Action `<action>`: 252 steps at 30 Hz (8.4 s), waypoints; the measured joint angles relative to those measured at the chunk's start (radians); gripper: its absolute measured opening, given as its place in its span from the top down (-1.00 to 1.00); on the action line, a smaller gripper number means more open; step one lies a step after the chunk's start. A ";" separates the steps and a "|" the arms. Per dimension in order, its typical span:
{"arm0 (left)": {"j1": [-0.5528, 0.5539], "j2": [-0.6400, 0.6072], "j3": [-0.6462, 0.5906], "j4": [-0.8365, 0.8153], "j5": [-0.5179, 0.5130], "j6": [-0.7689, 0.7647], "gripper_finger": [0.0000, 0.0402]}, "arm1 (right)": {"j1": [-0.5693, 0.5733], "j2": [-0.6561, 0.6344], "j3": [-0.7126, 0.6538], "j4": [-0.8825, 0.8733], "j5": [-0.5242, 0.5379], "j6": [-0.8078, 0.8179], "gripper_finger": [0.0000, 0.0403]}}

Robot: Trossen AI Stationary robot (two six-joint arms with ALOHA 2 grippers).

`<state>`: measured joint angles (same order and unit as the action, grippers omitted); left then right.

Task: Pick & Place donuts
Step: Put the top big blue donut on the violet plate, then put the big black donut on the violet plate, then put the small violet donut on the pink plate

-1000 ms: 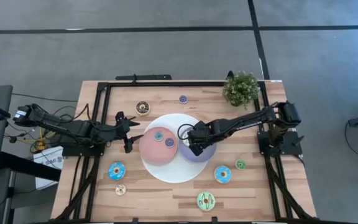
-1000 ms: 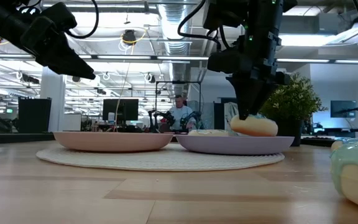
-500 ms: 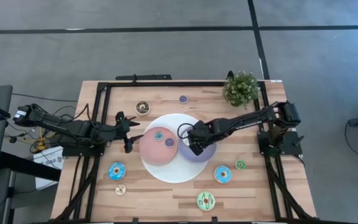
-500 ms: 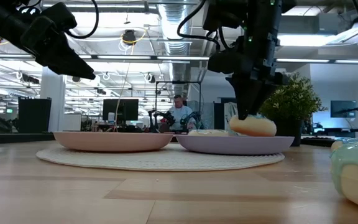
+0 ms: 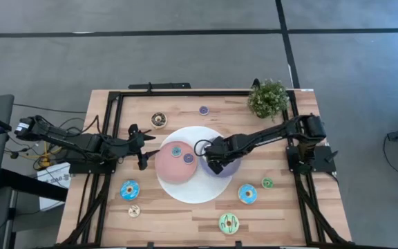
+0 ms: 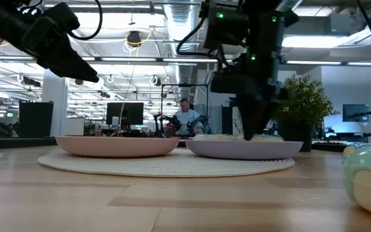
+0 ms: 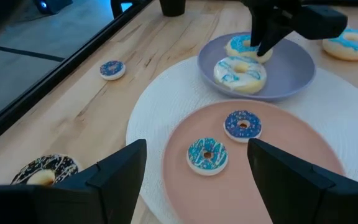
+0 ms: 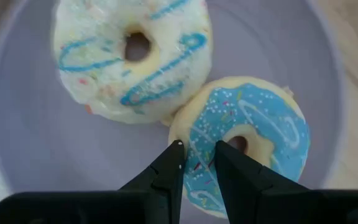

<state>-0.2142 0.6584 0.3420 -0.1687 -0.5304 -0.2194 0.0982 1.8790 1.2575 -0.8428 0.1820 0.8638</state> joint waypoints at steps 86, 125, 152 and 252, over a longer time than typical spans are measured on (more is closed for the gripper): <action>0.876 0.715 0.486 -0.423 0.338 -0.078 -0.37 | 0.375 -0.957 -0.871 0.432 0.499 0.094 0.15; 0.946 0.975 0.603 -0.392 0.533 -0.003 0.73 | 0.375 -0.957 -0.870 0.432 0.499 0.051 0.18; 0.150 1.375 1.361 -0.545 0.438 -0.032 0.90 | 0.375 -0.956 -0.870 0.431 0.498 0.038 0.20; 0.062 0.584 0.510 -0.244 0.145 -0.168 0.44 | 0.375 -0.957 -0.870 0.520 0.474 0.018 0.23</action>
<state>-0.1522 1.2426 0.8520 -0.4124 -0.3853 -0.3878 0.4734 0.9222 0.3878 -0.3228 0.6559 0.8822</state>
